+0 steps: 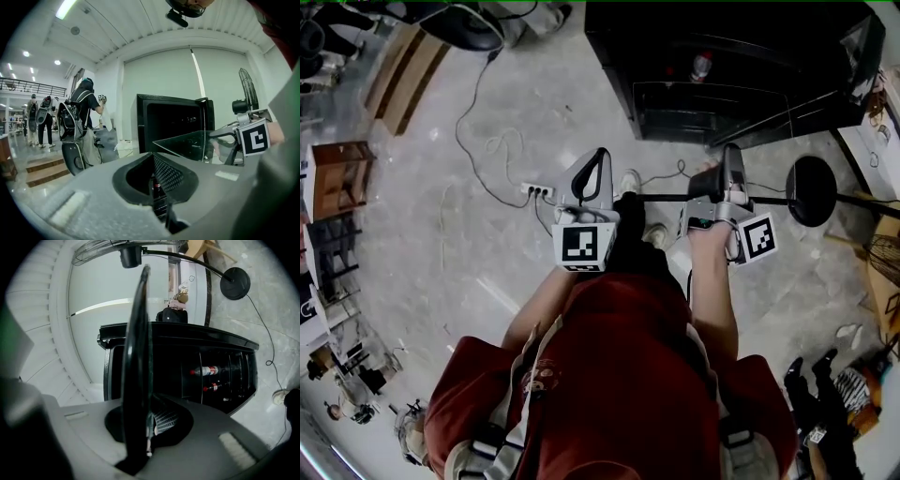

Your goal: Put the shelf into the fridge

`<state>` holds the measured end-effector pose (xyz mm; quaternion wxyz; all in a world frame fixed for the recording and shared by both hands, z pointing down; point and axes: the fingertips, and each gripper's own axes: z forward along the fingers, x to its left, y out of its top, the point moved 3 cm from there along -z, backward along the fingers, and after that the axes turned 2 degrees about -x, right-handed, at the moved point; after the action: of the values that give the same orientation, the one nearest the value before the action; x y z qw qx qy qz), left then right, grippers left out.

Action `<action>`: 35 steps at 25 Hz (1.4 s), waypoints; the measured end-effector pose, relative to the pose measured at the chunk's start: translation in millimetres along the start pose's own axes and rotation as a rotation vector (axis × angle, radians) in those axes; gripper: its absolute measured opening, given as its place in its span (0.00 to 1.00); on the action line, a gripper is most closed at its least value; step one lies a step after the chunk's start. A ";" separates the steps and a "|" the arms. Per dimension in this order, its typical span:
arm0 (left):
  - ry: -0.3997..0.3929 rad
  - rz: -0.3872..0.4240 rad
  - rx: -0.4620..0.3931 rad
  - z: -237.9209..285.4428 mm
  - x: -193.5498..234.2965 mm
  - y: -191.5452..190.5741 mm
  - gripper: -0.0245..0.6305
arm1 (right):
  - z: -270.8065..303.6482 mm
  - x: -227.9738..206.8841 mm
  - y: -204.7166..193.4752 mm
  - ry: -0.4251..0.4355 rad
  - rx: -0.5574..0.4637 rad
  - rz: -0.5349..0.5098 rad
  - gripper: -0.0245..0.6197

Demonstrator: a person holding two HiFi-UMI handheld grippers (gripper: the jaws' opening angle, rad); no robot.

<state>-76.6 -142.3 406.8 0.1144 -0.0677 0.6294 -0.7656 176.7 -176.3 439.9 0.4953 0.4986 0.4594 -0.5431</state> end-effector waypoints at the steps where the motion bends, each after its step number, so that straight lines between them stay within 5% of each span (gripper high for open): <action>1: -0.002 -0.001 0.004 2.3 1.7 -1.5 0.04 | 4.7 -0.1 -0.9 0.001 -0.003 0.001 0.05; 19: -0.024 -0.015 0.058 41.6 18.2 -19.2 0.04 | 76.1 -5.4 -9.2 0.018 -0.035 0.002 0.05; 35: -0.012 -0.032 -0.008 39.8 -0.5 -13.7 0.04 | 113.5 -13.8 -8.4 0.110 -0.057 0.011 0.05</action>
<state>-67.5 -177.4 428.1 0.1057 -0.0827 0.6306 -0.7644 158.7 -287.1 462.8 0.4862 0.5160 0.4986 -0.4988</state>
